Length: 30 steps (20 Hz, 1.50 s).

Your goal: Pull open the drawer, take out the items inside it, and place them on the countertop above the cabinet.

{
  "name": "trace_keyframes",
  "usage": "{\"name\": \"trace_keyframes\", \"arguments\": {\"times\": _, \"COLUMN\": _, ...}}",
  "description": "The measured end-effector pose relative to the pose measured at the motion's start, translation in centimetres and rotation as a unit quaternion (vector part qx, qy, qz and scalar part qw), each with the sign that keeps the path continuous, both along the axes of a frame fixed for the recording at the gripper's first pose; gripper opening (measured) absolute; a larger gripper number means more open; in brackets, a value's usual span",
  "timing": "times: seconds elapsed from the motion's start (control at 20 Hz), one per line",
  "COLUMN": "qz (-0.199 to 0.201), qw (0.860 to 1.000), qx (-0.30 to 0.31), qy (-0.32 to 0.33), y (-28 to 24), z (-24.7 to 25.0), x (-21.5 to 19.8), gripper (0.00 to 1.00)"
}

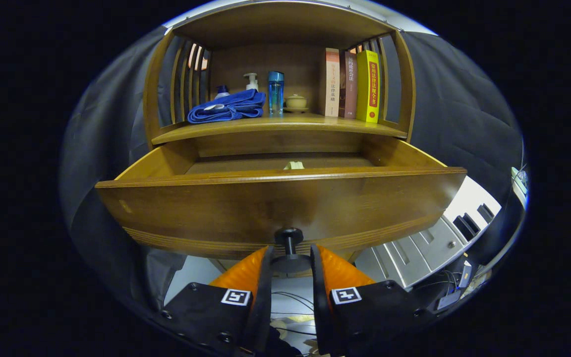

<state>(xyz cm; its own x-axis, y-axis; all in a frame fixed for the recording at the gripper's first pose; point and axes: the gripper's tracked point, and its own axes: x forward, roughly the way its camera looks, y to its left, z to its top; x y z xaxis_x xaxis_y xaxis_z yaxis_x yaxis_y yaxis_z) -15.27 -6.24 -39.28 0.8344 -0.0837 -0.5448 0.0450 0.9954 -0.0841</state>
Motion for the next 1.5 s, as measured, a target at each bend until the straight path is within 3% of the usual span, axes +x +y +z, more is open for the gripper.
{"name": "trace_keyframes", "arguments": {"times": 0.95, "qz": -0.002, "qw": 0.999, "qx": -0.025, "qy": 0.021, "y": -0.6, "z": 0.1, "x": -5.3, "gripper": 0.41}}
{"name": "trace_keyframes", "arguments": {"times": 1.25, "qz": -0.038, "qw": 0.999, "qx": -0.004, "qy": 0.035, "y": -1.1, "z": 0.9, "x": -5.4, "gripper": 0.54}}
{"name": "trace_keyframes", "arguments": {"times": 1.5, "qz": -0.036, "qw": 0.999, "qx": -0.003, "qy": 0.014, "y": -1.0, "z": 4.7, "x": -4.4, "gripper": 0.67}}
